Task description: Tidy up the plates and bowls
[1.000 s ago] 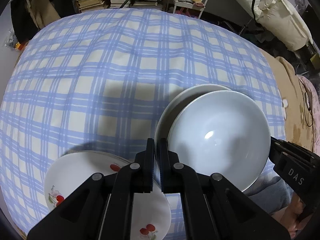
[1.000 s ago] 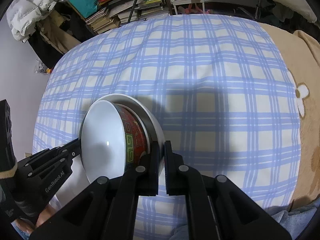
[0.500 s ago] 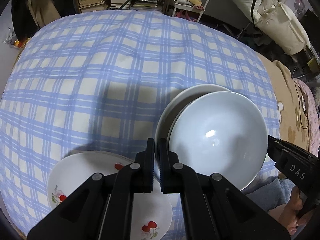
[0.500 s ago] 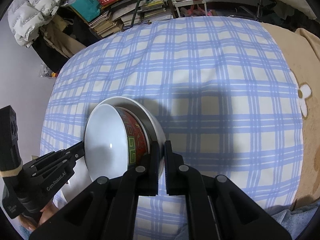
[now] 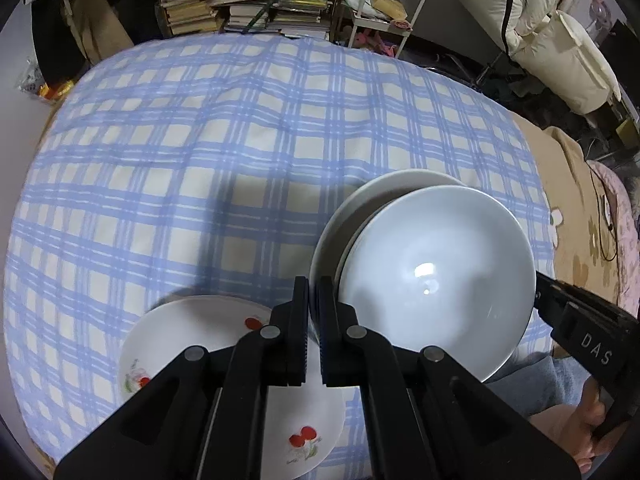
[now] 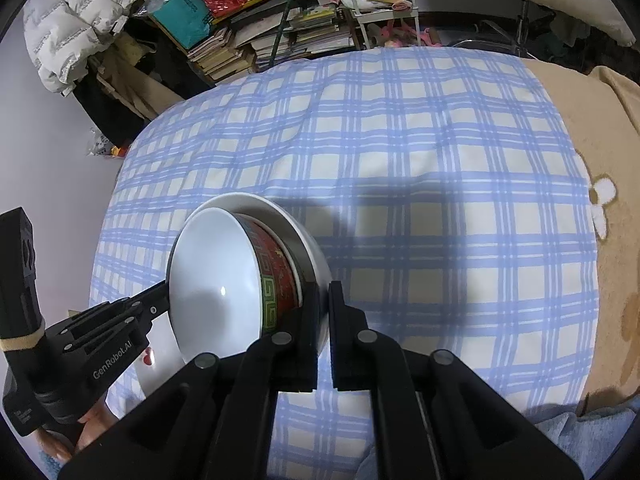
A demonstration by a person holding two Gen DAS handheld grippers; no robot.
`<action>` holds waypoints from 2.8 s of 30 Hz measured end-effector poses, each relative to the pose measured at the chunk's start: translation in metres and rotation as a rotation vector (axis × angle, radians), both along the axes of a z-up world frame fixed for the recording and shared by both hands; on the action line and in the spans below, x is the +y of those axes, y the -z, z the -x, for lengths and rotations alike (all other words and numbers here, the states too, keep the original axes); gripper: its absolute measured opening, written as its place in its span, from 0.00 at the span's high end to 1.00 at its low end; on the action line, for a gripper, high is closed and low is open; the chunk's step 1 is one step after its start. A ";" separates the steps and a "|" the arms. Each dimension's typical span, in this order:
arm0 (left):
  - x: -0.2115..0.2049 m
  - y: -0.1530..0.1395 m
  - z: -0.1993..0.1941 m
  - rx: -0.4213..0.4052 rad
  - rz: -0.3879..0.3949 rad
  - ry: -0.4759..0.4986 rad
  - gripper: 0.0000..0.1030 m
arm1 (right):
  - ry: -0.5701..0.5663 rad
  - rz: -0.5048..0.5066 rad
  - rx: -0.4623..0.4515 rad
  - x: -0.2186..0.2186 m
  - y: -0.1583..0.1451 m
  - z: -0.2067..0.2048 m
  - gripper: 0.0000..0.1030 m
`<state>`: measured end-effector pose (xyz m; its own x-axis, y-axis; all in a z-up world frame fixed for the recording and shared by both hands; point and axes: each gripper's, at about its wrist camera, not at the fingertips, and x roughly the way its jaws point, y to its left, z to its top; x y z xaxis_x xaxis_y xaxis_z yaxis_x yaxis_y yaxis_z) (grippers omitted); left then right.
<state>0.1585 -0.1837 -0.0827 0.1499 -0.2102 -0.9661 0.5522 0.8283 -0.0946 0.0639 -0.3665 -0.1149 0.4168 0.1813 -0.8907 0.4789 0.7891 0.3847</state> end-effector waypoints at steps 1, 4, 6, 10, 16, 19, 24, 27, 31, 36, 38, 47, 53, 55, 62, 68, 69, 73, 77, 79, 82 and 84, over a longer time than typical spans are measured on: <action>0.001 -0.004 0.002 -0.008 -0.005 0.000 0.98 | 0.003 -0.006 -0.004 0.001 -0.002 0.001 0.92; 0.010 -0.016 0.002 -0.028 -0.008 -0.015 0.98 | 0.000 -0.012 -0.017 0.005 -0.009 0.000 0.92; 0.021 -0.023 0.001 -0.027 -0.005 -0.039 0.98 | -0.011 -0.016 -0.026 0.012 -0.015 -0.001 0.92; 0.047 -0.032 0.001 -0.039 -0.015 -0.083 0.98 | -0.046 -0.012 -0.048 0.032 -0.024 -0.005 0.92; 0.087 -0.041 0.004 -0.062 -0.068 -0.132 0.97 | -0.123 -0.033 -0.055 0.072 -0.022 -0.012 0.92; 0.110 -0.033 0.001 -0.046 -0.094 -0.176 0.97 | -0.171 -0.036 -0.058 0.095 -0.019 -0.015 0.93; 0.137 0.003 0.001 0.016 -0.150 -0.232 0.98 | -0.228 -0.061 0.012 0.126 0.016 -0.023 0.93; 0.141 0.008 0.001 0.005 -0.162 -0.233 0.98 | -0.228 -0.051 0.009 0.134 0.022 -0.025 0.94; 0.151 0.009 -0.005 0.044 -0.116 -0.255 0.97 | -0.226 -0.066 0.012 0.133 0.024 -0.028 0.94; 0.154 0.008 -0.003 0.053 -0.085 -0.278 0.96 | -0.253 -0.044 -0.004 0.134 0.022 -0.027 0.94; 0.157 0.006 -0.002 0.052 -0.089 -0.287 0.91 | -0.266 -0.035 -0.003 0.136 0.021 -0.029 0.94; 0.160 -0.039 0.024 -0.104 -0.105 -0.278 0.85 | -0.294 0.050 -0.153 0.128 -0.033 -0.009 0.86; 0.176 -0.080 0.060 -0.246 -0.043 -0.295 0.83 | -0.292 0.109 -0.334 0.121 -0.077 0.023 0.58; 0.186 -0.096 0.075 -0.313 -0.007 -0.304 0.79 | -0.275 0.126 -0.392 0.118 -0.089 0.034 0.46; 0.215 -0.126 0.105 -0.497 0.081 -0.363 0.39 | -0.261 0.207 -0.555 0.120 -0.113 0.072 0.07; 0.216 -0.135 0.135 -0.670 0.047 -0.357 0.14 | -0.245 0.359 -0.655 0.136 -0.116 0.098 0.00; 0.214 -0.135 0.140 -0.692 0.043 -0.350 0.14 | -0.246 0.367 -0.651 0.137 -0.114 0.098 0.00; 0.207 -0.131 0.149 -0.737 0.011 -0.336 0.14 | -0.243 0.373 -0.638 0.140 -0.106 0.098 0.00; 0.206 -0.129 0.150 -0.767 -0.001 -0.354 0.14 | -0.238 0.388 -0.624 0.140 -0.100 0.101 0.00; 0.207 -0.129 0.148 -0.755 0.010 -0.355 0.14 | -0.238 0.392 -0.623 0.140 -0.100 0.101 0.00; 0.207 -0.127 0.146 -0.762 0.009 -0.357 0.14 | -0.231 0.389 -0.621 0.139 -0.096 0.099 0.00; 0.206 -0.125 0.145 -0.751 0.019 -0.351 0.14 | -0.232 0.386 -0.615 0.138 -0.094 0.099 0.00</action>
<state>0.0140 0.0222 0.0426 0.8140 -0.0462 -0.5790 0.1835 0.9662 0.1809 -0.0355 -0.2284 -0.0210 0.8476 0.0471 -0.5285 0.0734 0.9761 0.2046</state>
